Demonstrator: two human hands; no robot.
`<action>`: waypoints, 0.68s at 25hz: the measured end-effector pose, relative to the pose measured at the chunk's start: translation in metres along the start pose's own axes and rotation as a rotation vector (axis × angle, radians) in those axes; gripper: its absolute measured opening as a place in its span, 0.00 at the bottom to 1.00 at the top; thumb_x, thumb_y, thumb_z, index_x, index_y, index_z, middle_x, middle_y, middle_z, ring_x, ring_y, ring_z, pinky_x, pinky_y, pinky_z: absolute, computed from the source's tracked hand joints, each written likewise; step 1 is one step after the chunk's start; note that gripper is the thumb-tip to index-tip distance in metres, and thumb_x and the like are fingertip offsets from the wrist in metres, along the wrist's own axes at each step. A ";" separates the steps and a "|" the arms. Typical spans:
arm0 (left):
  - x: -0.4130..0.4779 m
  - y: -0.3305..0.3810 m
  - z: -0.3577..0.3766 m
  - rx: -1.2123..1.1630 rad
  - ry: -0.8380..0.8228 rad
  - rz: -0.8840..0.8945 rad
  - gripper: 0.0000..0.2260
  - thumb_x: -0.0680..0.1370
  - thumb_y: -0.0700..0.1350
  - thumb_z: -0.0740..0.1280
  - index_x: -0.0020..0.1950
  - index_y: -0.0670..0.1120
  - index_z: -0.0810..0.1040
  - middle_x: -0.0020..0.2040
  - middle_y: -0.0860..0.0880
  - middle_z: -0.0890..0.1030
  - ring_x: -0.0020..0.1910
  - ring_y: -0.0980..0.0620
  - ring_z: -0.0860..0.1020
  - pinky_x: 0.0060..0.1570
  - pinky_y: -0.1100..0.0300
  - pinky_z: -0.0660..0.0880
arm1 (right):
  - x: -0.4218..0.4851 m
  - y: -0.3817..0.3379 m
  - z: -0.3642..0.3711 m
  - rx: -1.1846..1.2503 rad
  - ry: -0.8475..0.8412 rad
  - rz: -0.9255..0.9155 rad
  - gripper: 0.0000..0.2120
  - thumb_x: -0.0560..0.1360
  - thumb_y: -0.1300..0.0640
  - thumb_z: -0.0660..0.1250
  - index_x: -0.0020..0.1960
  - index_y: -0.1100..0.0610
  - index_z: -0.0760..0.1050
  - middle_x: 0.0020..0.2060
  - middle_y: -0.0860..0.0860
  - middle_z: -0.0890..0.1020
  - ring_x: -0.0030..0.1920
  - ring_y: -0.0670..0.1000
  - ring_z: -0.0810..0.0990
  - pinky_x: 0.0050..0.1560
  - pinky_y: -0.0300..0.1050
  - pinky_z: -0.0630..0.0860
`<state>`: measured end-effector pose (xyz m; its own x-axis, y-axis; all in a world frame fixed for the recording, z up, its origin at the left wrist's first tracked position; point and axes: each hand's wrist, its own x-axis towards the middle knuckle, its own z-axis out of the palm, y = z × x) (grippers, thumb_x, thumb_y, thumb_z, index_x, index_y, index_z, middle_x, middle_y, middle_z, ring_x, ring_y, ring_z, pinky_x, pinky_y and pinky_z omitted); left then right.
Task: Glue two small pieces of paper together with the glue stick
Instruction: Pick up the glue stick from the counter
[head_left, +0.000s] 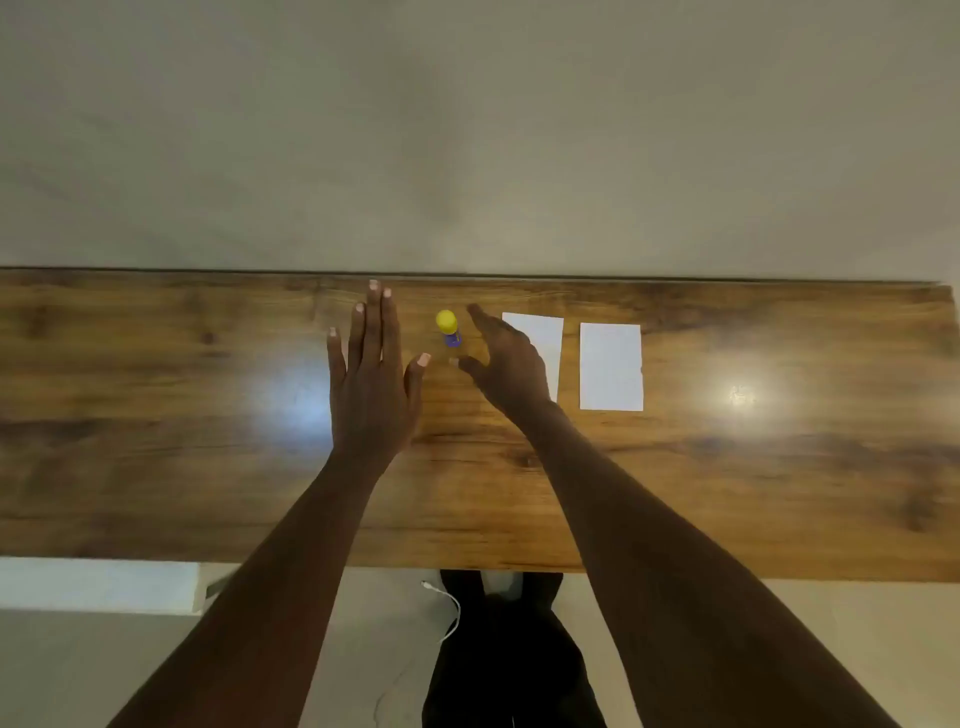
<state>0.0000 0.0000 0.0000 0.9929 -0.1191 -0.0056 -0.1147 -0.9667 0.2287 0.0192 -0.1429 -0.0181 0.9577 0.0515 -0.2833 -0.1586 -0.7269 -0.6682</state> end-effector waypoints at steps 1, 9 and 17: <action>0.000 -0.004 0.000 -0.001 0.009 -0.014 0.28 0.79 0.48 0.56 0.74 0.41 0.48 0.75 0.40 0.54 0.74 0.41 0.56 0.70 0.44 0.50 | 0.005 -0.004 0.007 0.052 0.006 0.016 0.30 0.70 0.58 0.68 0.68 0.56 0.61 0.66 0.58 0.71 0.64 0.60 0.70 0.60 0.55 0.70; 0.001 -0.031 -0.004 -0.027 0.061 -0.009 0.28 0.79 0.49 0.56 0.74 0.41 0.47 0.75 0.40 0.52 0.73 0.46 0.51 0.69 0.47 0.46 | 0.024 -0.015 0.026 0.267 0.128 0.136 0.11 0.71 0.61 0.66 0.52 0.62 0.74 0.51 0.60 0.80 0.49 0.56 0.77 0.45 0.43 0.67; 0.040 0.016 -0.100 -0.113 0.293 0.069 0.28 0.78 0.48 0.55 0.73 0.43 0.47 0.75 0.41 0.53 0.71 0.49 0.47 0.69 0.47 0.46 | 0.011 -0.077 -0.067 0.144 0.163 -0.127 0.12 0.77 0.53 0.57 0.53 0.62 0.65 0.41 0.61 0.80 0.36 0.58 0.76 0.36 0.50 0.72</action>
<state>0.0409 0.0023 0.1013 0.9520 -0.0972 0.2903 -0.1937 -0.9256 0.3253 0.0579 -0.1320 0.0767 0.9964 0.0168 -0.0835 -0.0555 -0.6162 -0.7857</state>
